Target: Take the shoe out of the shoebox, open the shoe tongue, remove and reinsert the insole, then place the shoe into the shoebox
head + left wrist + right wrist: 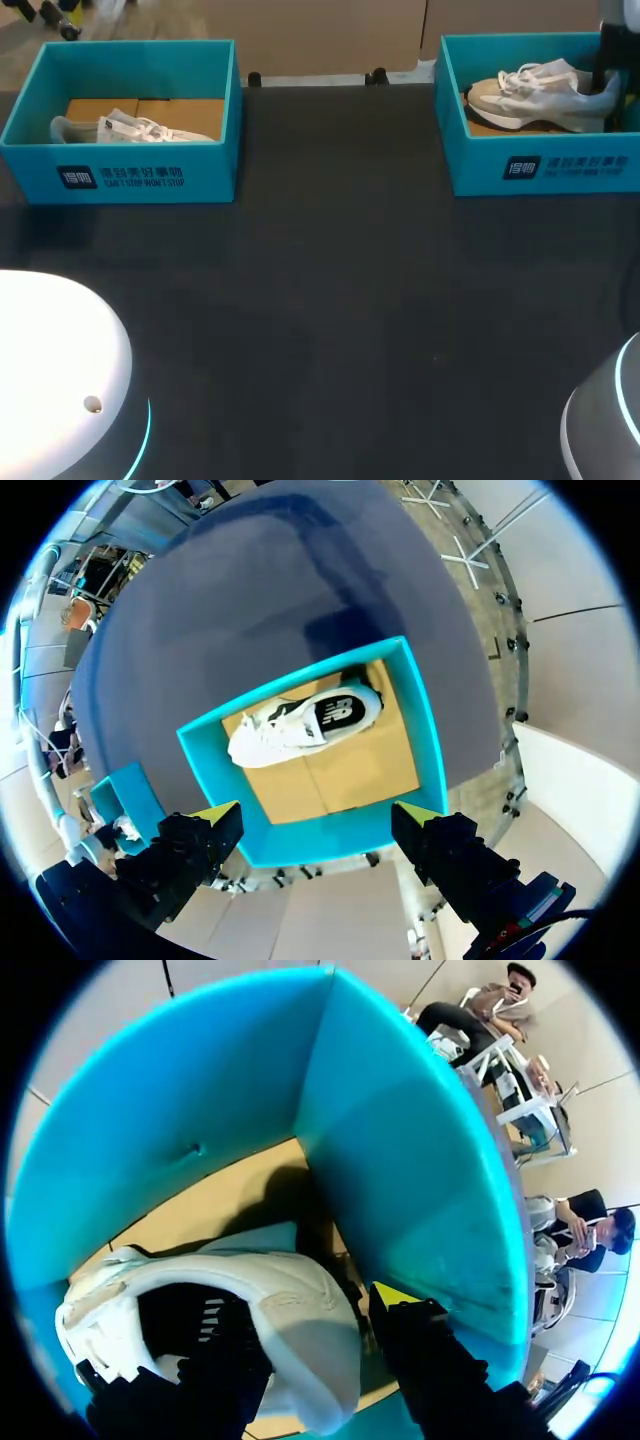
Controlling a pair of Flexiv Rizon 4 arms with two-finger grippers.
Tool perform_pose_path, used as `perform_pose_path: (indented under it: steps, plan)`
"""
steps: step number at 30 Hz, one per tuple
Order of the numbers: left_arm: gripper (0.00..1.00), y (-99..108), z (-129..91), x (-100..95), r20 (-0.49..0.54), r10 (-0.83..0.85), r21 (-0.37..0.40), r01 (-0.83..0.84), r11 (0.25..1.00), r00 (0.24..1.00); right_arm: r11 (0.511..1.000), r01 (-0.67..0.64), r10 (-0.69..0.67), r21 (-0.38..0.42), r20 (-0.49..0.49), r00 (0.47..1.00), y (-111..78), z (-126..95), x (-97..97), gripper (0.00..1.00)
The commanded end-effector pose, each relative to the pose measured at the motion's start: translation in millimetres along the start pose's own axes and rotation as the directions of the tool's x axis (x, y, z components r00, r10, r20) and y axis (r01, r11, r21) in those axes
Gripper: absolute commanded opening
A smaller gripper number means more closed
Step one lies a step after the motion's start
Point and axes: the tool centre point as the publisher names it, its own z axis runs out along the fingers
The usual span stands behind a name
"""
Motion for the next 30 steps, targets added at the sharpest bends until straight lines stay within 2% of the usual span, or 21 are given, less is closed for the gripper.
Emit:
perform_pose_path:
  steps: [1, 7, 11, 12, 13, 14, 20, 30]
  plan:
    - [1.0, -1, 0, -0.1, -0.003, 0.001, -0.001, -0.001, 1.0, 1.0, 1.0, 0.003, -0.003, 0.022, 0.002, 1.0, 8.0, 11, 2.2, 0.48]
    - [1.0, -1, 0, -0.1, -0.003, 0.001, -0.001, -0.001, 1.0, 1.0, 0.999, 0.009, -0.009, 0.035, 0.006, 1.0, 7.6, 18, 2.6, 0.45]
    - [1.0, -1, 0, -0.1, -0.003, 0.001, -0.001, -0.001, 1.0, 1.0, 0.999, 0.01, -0.01, 0.041, 0.009, 1.0, 6.8, 19, 1.8, 0.33]
    - [1.0, -1, 0, -0.1, -0.003, 0.001, -0.001, -0.001, 1.0, 1.0, 0.999, 0.01, -0.01, 0.041, 0.01, 1.0, 6.5, 19, 1.5, 0.27]
    - [1.0, -1, 0, -0.1, -0.003, 0.001, -0.001, -0.001, 1.0, 1.0, 0.999, 0.009, -0.009, 0.041, 0.012, 1.0, 6.0, 18, 0.7, 0.11]
    - [1.0, -1, 0, -0.1, -0.003, 0.001, -0.001, -0.001, 1.0, 1.0, 0.999, 0.007, -0.007, 0.041, 0.013, 1.0, 5.6, 18, -0.1, 0.0]
    - [1.0, -1, 0, -0.1, -0.003, 0.001, -0.001, -0.001, 1.0, 1.0, 0.999, -0.003, 0.002, 0.04, 0.021, 1.0, 2.6, 11, -3.5, 0.0]
    - [1.0, -1, 0, -0.1, -0.003, 0.001, -0.001, -0.001, 1.0, 1.0, 0.999, -0.018, 0.017, 0.038, 0.023, 1.0, -7.7, -18, -10.1, 0.0]
